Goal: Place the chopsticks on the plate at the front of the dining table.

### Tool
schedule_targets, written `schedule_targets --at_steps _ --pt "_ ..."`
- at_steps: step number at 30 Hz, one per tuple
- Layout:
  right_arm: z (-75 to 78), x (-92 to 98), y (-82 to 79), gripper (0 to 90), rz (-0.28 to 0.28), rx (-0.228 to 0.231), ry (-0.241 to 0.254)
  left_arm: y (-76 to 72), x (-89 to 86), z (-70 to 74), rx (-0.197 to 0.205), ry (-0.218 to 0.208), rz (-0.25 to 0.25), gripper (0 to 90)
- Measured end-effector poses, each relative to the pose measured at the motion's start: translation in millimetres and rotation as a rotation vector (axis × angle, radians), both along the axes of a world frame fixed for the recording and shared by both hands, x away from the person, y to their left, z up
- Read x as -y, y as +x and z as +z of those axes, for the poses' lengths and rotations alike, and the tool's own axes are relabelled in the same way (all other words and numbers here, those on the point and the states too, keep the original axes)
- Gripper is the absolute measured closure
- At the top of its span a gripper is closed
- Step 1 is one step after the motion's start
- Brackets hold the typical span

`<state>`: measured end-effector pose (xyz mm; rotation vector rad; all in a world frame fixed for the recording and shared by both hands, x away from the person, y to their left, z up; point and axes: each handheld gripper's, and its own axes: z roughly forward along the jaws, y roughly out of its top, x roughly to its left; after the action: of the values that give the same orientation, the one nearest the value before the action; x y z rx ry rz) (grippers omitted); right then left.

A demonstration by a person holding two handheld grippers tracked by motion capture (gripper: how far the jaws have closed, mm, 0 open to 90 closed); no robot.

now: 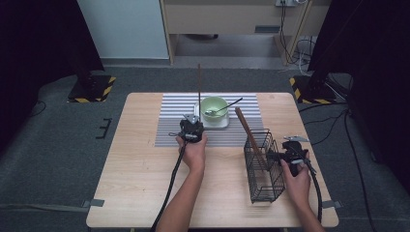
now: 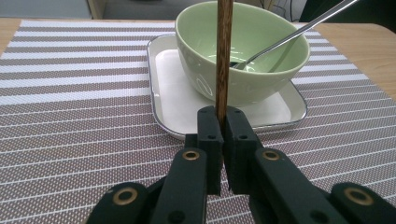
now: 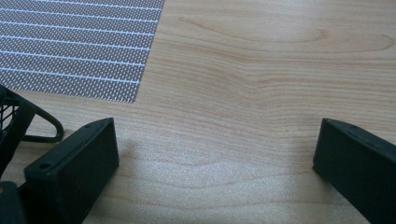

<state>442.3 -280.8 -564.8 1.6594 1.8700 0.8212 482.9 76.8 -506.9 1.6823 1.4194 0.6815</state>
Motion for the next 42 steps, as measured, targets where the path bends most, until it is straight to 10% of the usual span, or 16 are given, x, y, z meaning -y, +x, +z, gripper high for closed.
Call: schedule_targets --at_steps 42 --pt "0.0 0.0 0.0 0.4 0.0 0.0 0.0 1.4 -32.6 -26.3 -0.105 -0.034 0.066 85.6"
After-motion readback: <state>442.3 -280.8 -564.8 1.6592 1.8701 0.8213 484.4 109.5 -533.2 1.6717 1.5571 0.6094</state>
